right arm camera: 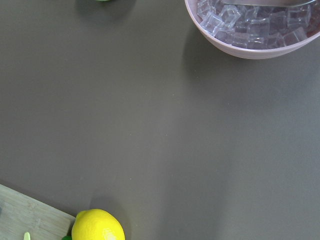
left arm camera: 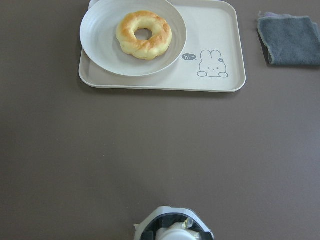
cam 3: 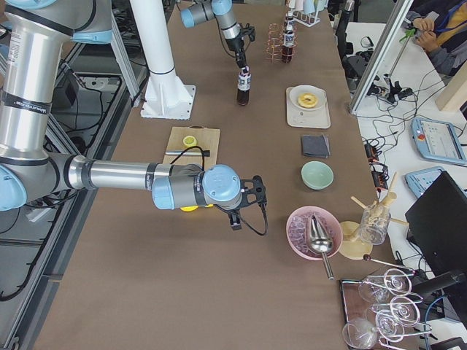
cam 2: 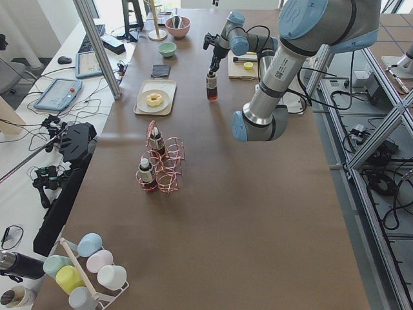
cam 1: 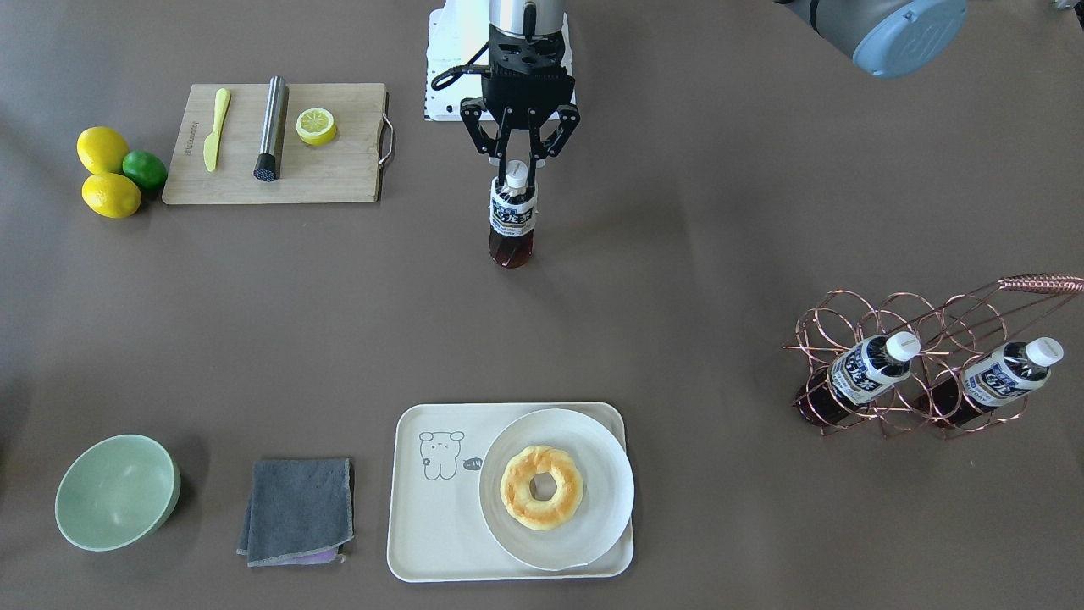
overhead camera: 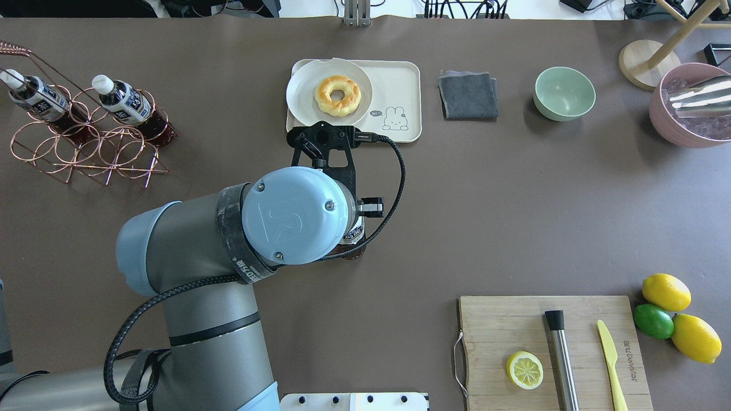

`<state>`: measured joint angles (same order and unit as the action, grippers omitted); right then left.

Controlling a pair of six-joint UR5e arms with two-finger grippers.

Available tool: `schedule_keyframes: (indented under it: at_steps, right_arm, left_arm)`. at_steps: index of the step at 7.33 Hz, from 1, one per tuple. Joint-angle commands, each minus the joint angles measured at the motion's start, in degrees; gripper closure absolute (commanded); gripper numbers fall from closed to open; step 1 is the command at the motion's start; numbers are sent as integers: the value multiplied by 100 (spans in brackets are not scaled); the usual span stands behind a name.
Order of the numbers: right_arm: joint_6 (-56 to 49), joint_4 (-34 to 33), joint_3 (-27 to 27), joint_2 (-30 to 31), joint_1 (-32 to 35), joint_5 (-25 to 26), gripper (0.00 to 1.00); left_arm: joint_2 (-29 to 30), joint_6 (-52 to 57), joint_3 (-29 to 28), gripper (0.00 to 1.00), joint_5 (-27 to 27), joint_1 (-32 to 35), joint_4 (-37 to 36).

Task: Place tea on tray
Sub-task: 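Set the tea bottle upright on the table center, release, withdraw left gripper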

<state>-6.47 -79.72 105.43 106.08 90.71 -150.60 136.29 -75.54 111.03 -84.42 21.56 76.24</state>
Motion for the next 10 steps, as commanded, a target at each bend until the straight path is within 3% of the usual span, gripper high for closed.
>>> schedule_keyframes:
  at_steps: [1,8,10]
  right_arm:
    - [-4,-8,-5,0,0,4,1]
    - [5,0,-75,-8,0,-14,1]
    - [5,0,-75,-8,0,-14,1]
  left_arm:
    - [-14,-39,-3,100,4,-11,5]
    - [-58,-48,6,100,4,-2,5]
    - [-58,-48,6,94,13,-11,-4]
